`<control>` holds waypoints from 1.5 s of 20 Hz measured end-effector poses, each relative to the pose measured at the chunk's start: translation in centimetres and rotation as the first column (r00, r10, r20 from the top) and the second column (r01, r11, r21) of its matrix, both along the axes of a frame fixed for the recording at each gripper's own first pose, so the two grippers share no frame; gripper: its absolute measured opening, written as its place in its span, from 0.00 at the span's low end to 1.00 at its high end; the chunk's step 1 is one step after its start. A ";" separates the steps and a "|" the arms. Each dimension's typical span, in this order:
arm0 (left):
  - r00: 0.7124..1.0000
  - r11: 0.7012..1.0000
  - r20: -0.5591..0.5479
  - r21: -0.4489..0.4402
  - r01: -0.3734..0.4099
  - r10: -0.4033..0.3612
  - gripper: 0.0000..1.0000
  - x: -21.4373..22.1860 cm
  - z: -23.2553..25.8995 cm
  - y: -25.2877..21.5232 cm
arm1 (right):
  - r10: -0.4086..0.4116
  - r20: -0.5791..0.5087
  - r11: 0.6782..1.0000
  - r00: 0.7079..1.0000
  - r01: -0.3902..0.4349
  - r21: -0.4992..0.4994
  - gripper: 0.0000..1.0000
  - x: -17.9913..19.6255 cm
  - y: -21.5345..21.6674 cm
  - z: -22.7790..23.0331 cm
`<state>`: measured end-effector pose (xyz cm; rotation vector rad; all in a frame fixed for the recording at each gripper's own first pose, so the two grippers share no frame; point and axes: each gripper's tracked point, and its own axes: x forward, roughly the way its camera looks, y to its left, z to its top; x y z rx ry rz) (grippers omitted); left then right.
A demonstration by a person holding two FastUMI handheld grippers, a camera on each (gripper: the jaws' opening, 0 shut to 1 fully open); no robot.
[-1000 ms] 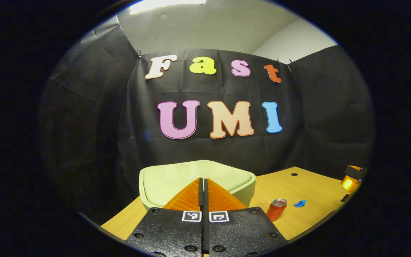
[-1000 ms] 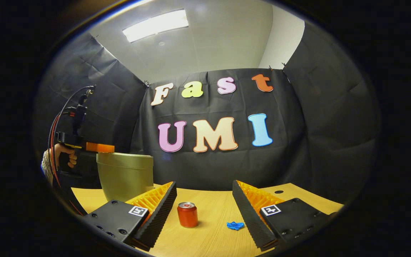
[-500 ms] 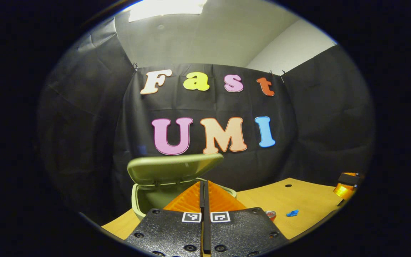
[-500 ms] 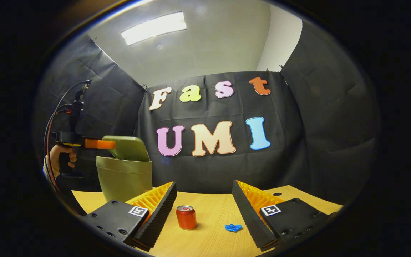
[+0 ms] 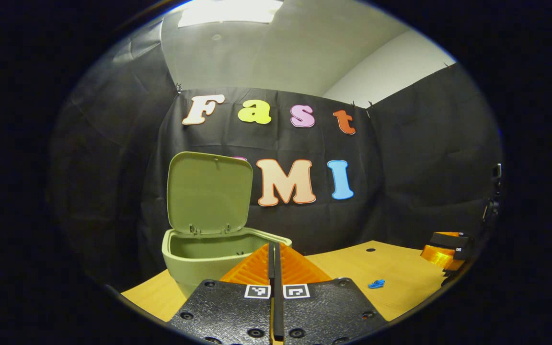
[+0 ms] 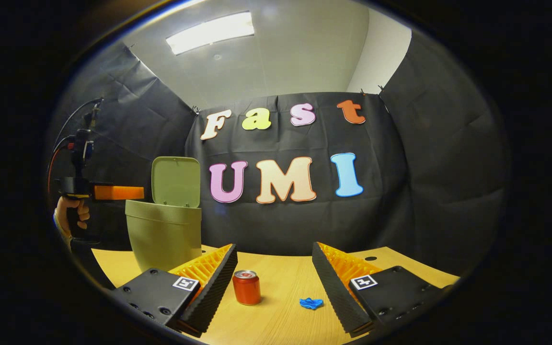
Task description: Press the lid of the desktop garbage bin to open it, pick up the crumpled paper on the desktop and throw it into the bin, then pick up the pop can on the desktop and drop it into the bin, and finally close the garbage bin lid.
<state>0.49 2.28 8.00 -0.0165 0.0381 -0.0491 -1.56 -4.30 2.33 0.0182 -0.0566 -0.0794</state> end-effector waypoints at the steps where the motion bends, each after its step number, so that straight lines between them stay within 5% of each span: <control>1: 1.000 1.000 0.003 -0.021 0.013 -0.013 0.00 -0.2 -0.5 -0.2 | -0.002 -0.006 1.000 1.000 0.002 -0.001 0.99 0.3 0.0 -0.3; 7: 0.999 0.996 0.035 -0.089 0.009 -0.006 0.00 -1.3 -2.4 1.0 | 0.001 -0.096 0.999 0.995 -0.005 -0.044 0.99 2.5 0.6 -4.5; 22: 0.997 0.996 -0.008 -0.050 0.080 -0.081 0.00 -2.3 -5.8 -0.9 | -0.025 -0.294 1.000 0.956 0.027 0.001 0.99 5.8 -4.5 -9.9; 26: 0.996 0.996 -0.028 -0.042 0.081 -0.083 0.00 -2.2 -6.5 -0.8 | 0.031 -0.420 0.996 0.907 0.008 0.091 0.99 7.4 -5.9 -12.5; 29: 0.995 0.995 -0.039 -0.033 0.089 -0.091 0.03 -2.3 -6.7 -1.0 | 0.082 -0.546 0.988 0.834 0.006 0.157 0.99 8.4 -6.4 -15.1; 30: 0.995 0.996 -0.040 -0.026 0.091 -0.092 0.13 -2.4 -6.7 -1.0 | 0.084 -0.586 0.986 0.806 0.020 0.168 0.99 8.5 -6.7 -16.1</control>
